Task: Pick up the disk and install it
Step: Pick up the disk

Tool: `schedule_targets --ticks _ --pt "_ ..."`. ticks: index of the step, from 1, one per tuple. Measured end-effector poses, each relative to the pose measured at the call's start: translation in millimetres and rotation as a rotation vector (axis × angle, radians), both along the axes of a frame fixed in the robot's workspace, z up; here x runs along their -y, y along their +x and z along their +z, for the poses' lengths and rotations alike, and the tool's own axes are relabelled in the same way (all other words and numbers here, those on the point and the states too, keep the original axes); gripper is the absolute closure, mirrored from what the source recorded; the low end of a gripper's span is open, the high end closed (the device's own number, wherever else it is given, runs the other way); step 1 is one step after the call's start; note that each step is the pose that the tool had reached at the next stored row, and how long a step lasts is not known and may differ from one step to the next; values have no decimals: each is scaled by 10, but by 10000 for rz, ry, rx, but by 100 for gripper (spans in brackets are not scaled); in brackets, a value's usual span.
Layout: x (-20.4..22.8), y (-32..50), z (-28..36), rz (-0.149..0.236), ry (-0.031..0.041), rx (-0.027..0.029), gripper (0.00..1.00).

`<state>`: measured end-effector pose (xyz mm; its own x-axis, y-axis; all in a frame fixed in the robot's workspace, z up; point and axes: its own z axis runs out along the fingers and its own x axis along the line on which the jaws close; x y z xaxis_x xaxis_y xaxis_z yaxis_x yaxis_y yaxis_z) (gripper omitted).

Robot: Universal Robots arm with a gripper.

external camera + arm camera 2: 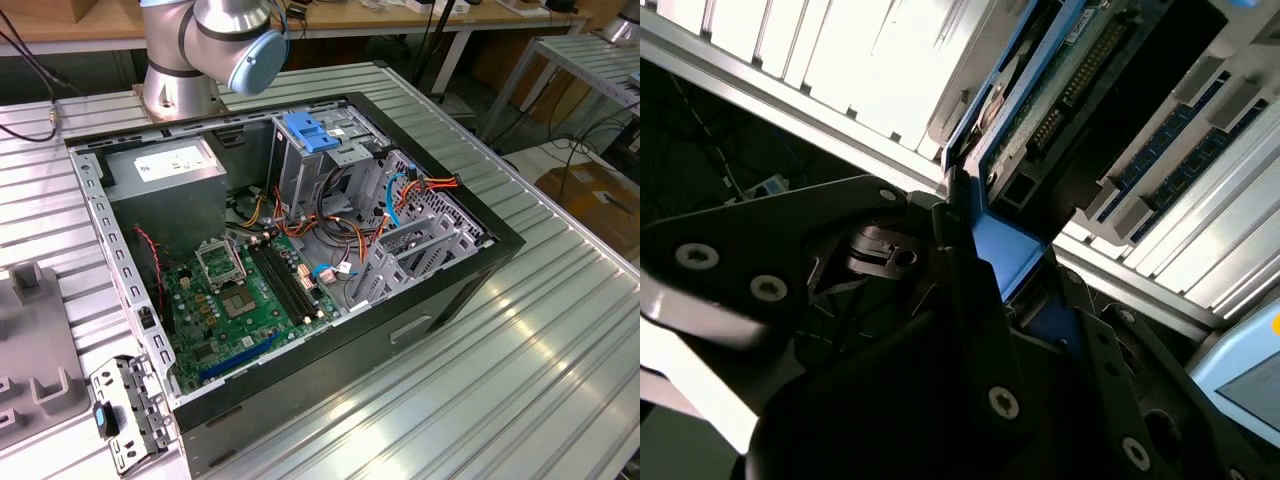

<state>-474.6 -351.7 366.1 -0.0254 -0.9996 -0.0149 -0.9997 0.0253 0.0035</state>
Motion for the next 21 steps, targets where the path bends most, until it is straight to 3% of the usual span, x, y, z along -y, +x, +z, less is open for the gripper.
schedule_targets --ticks 3,5,6,16,21 --pt "0 0 46 0 0 0 63" --pt "0 0 155 0 0 1 63" --pt "0 0 170 0 0 1 63" --pt "0 0 186 0 -1 -2 63" --pt "0 0 265 0 0 0 63"
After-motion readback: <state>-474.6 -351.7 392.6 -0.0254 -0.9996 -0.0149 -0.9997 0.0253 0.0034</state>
